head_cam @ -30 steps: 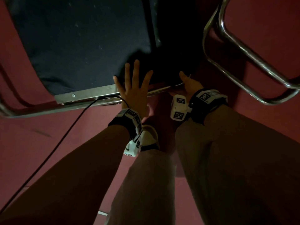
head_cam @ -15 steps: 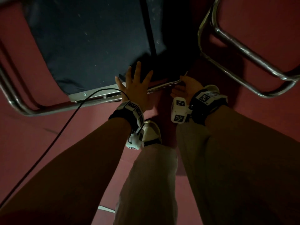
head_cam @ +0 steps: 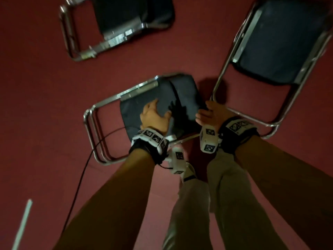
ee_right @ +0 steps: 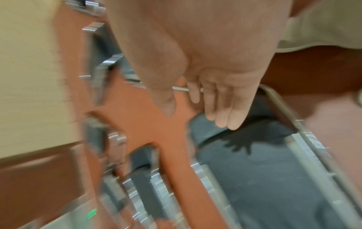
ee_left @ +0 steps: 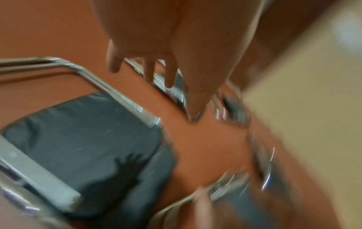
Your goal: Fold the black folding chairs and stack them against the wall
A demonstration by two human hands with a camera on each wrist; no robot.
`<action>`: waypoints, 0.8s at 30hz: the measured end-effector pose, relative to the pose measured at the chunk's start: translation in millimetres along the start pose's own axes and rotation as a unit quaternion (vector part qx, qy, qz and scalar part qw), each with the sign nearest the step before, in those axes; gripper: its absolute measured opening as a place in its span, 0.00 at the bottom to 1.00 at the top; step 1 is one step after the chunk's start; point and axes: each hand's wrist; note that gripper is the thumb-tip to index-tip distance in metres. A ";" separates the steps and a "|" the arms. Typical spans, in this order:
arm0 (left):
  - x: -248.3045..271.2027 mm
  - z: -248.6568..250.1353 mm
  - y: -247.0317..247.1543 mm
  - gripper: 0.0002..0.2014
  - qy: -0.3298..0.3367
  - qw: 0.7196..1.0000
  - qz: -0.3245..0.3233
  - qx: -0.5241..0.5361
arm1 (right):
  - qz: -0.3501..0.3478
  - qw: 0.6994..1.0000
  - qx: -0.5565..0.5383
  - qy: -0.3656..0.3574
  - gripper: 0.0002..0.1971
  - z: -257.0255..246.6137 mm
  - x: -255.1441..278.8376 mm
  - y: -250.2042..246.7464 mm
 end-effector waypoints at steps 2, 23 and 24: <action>25.0 35.7 -52.5 0.31 0.026 0.997 0.038 0.067 | -0.005 0.999 -0.036 -0.029 0.08 -26.6 60.6 10.6; 377.4 426.5 -111.7 0.19 0.233 0.880 -0.197 0.364 | 0.009 0.881 -0.308 -0.359 0.07 -98.3 578.2 -257.3; 395.1 437.4 -98.8 0.19 0.246 0.876 -0.217 0.352 | 0.021 0.874 -0.317 -0.367 0.06 -90.7 590.8 -277.5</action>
Point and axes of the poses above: each hand's wrist, its own x-axis away from the middle knuckle, its own y-axis out of the palm, z = x × y, and after that the axes turned 7 degrees about x, right-handed
